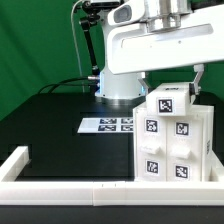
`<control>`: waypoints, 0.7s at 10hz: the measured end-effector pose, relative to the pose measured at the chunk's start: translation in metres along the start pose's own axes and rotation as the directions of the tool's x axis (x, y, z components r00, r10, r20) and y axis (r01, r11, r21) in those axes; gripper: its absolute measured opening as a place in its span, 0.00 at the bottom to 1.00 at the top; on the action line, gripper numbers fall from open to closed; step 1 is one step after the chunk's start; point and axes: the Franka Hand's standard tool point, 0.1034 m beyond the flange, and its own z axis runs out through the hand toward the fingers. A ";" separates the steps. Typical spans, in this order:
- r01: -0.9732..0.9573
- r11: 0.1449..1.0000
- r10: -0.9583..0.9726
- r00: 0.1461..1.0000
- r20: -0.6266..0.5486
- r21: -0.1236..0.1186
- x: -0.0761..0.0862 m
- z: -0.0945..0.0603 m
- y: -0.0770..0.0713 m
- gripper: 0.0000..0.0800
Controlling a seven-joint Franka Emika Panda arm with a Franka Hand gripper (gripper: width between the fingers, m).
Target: Assemble cabinet
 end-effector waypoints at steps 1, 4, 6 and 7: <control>-0.035 0.999 0.035 0.999 0.000 0.000 0.000 0.000 0.000 0.70; -0.372 0.928 0.372 0.928 -0.002 0.008 -0.005 0.002 -0.002 0.70; -0.531 0.847 0.531 0.847 0.002 0.008 -0.007 0.002 -0.003 0.70; -0.626 0.780 0.626 0.780 0.006 0.010 -0.007 0.002 -0.003 0.70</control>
Offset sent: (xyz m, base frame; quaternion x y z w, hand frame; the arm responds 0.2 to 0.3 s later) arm -0.0180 0.0022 -0.0067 -0.0121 0.0257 0.3854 0.9223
